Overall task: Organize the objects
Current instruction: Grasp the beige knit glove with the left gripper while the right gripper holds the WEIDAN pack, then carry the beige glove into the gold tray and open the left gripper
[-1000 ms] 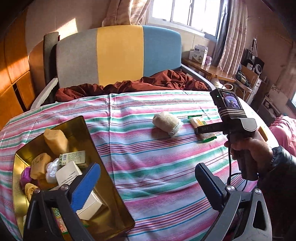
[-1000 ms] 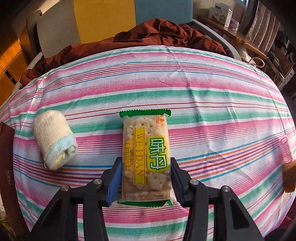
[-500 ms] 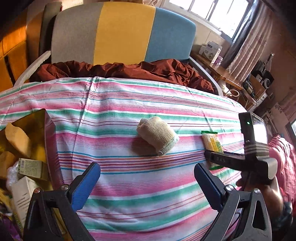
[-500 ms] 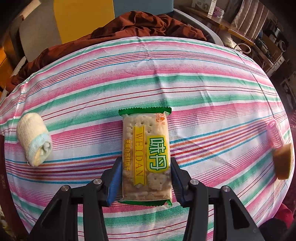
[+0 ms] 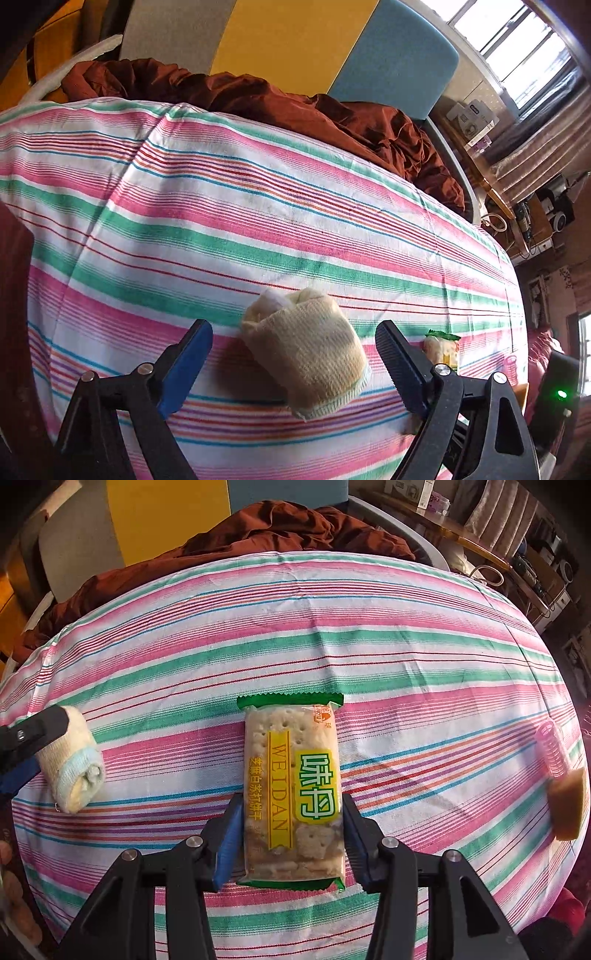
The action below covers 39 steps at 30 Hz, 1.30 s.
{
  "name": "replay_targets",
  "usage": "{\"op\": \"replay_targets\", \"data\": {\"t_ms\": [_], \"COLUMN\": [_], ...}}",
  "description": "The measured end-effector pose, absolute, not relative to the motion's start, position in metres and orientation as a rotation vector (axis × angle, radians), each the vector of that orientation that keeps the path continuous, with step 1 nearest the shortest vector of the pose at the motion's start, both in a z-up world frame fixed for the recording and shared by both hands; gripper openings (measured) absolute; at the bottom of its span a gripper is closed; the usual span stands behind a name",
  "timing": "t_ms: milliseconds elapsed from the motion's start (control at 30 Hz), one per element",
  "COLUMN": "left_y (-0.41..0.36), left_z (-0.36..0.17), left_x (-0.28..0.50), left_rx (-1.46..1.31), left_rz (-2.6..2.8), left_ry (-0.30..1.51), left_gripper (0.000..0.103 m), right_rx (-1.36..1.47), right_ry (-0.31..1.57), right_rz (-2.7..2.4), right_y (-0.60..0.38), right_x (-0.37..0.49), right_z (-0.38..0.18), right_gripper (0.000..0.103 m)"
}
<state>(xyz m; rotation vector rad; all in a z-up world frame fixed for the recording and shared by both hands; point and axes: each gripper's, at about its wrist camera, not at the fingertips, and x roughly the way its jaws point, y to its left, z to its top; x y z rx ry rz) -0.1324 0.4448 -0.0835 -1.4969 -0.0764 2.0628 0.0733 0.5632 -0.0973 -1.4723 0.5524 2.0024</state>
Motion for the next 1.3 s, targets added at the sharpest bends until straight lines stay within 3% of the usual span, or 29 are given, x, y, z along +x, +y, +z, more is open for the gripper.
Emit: {"op": "replay_targets", "data": {"t_ms": [300, 400, 700, 1033, 1300], "left_y": [0.451, 0.440, 0.388, 0.394, 0.400], "left_z": [-0.089, -0.087, -0.088, -0.094, -0.099], "left_x": [-0.120, -0.110, -0.034, -0.033, -0.024], "left_rx": [-1.352, -1.345, -1.195, -1.132, -1.069], "left_rz": [2.074, 2.055, 1.994, 1.984, 2.001], "left_ry": [0.124, 0.135, 0.188, 0.243, 0.305], "left_gripper": [0.064, 0.062, 0.062, 0.065, 0.073], "right_rx": [-1.478, -1.475, -1.470, -1.451, -1.463], "right_ry": [0.541, 0.555, 0.551, 0.565, 0.521], "right_rz": [2.011, 2.016, 2.021, 2.033, 2.031], "right_y": [0.565, 0.568, 0.571, 0.578, 0.581], "right_x": [0.081, 0.085, 0.094, 0.107, 0.112], "right_z": [-0.096, -0.095, -0.094, -0.092, -0.090], "right_gripper": [0.050, 0.050, 0.050, 0.052, 0.052]}}
